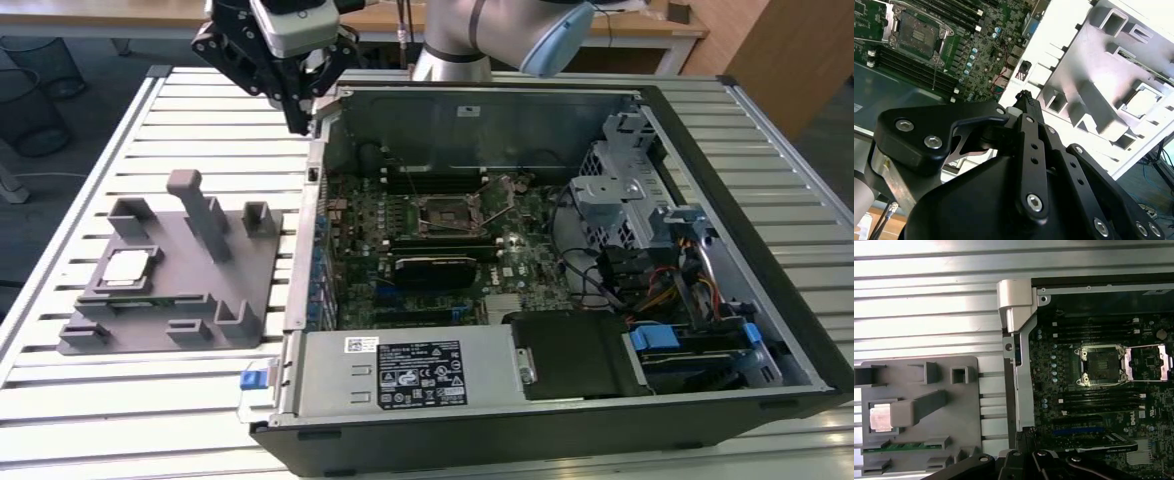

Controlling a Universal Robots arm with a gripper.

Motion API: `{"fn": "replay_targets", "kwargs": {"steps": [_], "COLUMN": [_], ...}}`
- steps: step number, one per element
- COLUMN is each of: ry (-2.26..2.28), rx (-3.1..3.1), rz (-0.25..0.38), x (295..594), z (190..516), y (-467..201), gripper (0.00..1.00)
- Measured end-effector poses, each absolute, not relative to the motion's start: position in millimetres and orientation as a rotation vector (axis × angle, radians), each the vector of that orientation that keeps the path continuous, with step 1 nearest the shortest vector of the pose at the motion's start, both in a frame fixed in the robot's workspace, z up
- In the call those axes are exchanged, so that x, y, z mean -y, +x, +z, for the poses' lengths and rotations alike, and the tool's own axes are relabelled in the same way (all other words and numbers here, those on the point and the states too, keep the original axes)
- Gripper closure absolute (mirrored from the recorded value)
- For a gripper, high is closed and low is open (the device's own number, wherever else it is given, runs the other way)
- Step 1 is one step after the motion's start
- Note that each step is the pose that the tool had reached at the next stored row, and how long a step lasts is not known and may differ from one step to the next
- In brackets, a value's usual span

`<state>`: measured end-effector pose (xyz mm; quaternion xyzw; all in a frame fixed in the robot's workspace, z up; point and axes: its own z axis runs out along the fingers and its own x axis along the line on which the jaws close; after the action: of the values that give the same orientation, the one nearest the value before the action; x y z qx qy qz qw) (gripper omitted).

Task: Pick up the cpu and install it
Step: 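Reach for the cpu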

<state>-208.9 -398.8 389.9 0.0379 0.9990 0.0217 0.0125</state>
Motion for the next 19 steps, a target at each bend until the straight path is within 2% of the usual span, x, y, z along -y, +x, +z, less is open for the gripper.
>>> {"fn": "replay_targets", "kwargs": {"steps": [19], "ry": [0.118], "rx": [-3.114], "rz": [0.068], "x": [398.9], "z": [389.2], "y": [-216.3], "gripper": [0.89]}}
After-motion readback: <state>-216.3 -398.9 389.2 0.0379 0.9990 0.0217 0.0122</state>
